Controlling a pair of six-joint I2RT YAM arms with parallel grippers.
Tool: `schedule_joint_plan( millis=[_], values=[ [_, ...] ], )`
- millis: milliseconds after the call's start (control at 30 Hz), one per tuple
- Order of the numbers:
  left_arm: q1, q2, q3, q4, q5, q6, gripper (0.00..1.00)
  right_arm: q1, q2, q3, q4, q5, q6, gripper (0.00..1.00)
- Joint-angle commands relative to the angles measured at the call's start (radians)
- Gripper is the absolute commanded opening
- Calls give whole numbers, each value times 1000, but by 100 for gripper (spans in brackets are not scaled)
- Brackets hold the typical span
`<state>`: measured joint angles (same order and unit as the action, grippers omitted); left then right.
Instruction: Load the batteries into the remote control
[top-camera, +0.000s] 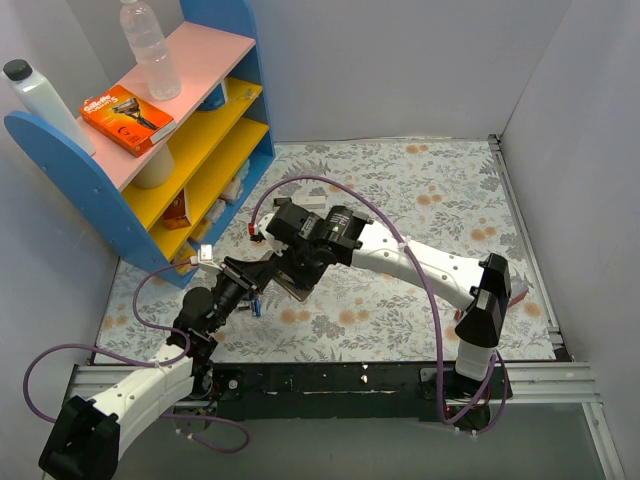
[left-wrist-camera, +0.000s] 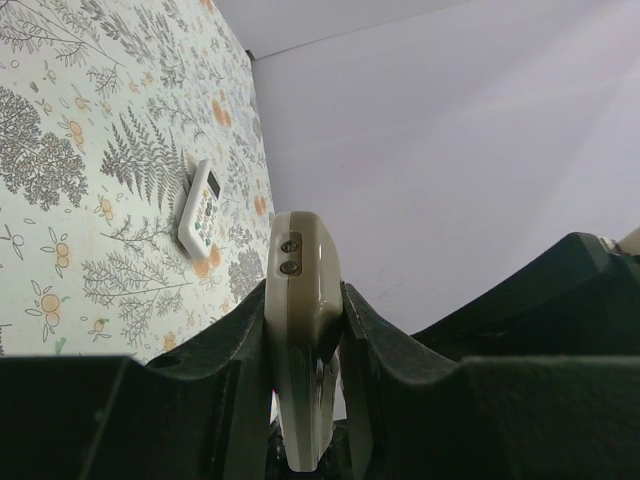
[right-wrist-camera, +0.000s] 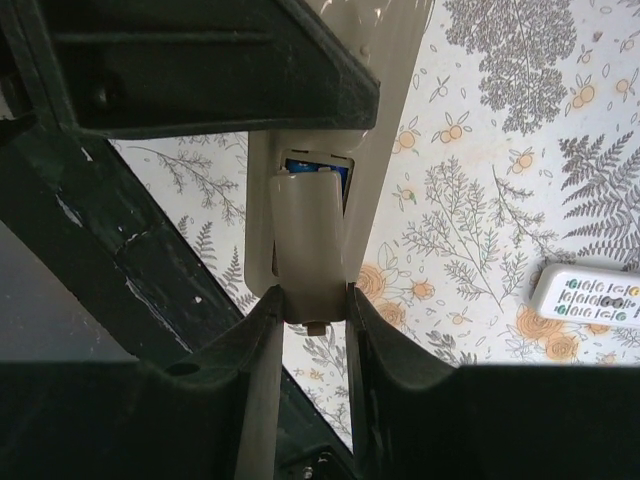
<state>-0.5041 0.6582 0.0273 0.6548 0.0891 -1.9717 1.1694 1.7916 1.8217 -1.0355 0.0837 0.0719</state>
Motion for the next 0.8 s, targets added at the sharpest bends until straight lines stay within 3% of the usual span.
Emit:
schedule_joint_plan(
  millis=[0,767],
  values=[
    [-2,-3,-164,49,-26,-13,0,4,11,53,-49,16,17,14],
    [-2,-25,-150,11,-28,-6,0,7,37,67,8,79,43,11]
  ],
)
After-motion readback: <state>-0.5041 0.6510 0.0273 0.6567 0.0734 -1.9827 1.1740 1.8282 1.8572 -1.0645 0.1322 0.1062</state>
